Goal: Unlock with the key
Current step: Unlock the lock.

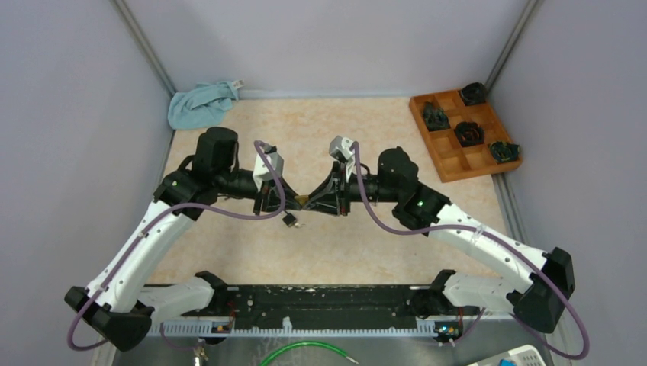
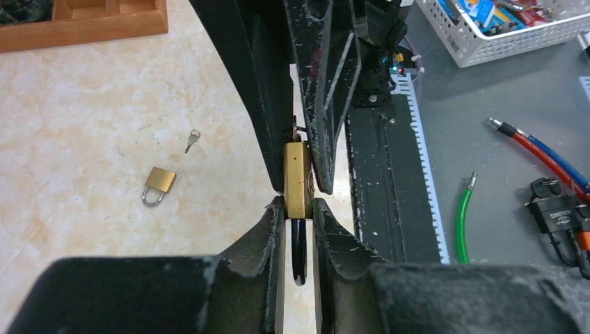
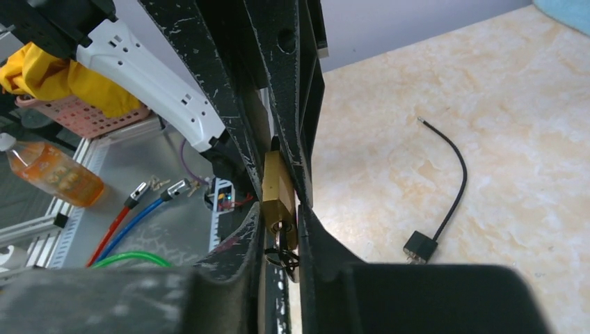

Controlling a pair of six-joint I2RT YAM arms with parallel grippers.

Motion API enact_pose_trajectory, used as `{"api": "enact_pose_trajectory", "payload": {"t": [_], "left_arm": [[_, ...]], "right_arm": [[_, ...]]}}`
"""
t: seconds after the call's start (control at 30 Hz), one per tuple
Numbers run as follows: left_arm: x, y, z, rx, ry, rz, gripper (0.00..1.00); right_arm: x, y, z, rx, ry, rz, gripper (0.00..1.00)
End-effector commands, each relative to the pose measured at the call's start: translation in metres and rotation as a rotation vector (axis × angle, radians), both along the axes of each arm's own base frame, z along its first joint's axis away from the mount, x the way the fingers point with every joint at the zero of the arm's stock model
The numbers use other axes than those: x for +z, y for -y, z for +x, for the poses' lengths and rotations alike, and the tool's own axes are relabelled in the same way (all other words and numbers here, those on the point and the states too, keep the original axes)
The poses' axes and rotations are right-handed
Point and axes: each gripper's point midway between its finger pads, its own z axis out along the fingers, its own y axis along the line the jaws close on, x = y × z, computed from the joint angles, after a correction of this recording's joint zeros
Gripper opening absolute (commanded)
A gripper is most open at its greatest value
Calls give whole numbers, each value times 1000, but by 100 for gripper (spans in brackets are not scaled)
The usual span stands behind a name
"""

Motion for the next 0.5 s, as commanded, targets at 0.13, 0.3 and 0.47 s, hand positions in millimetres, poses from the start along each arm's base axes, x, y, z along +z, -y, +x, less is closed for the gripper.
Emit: {"api": "enact_pose_trajectory", "payload": {"t": [0.13, 0.3, 0.47], "left_arm": [[-1, 0, -16, -68, -39, -35, 25], [-2, 0, -16, -79, -27, -28, 26], [-6, -1, -17, -93, -23, -15, 22]], "right_arm": [[43, -6, -8, 53, 57, 92, 0], [25, -9, -11, 54, 78, -18, 0], [21, -10, -11, 47, 102, -76, 0]]}}
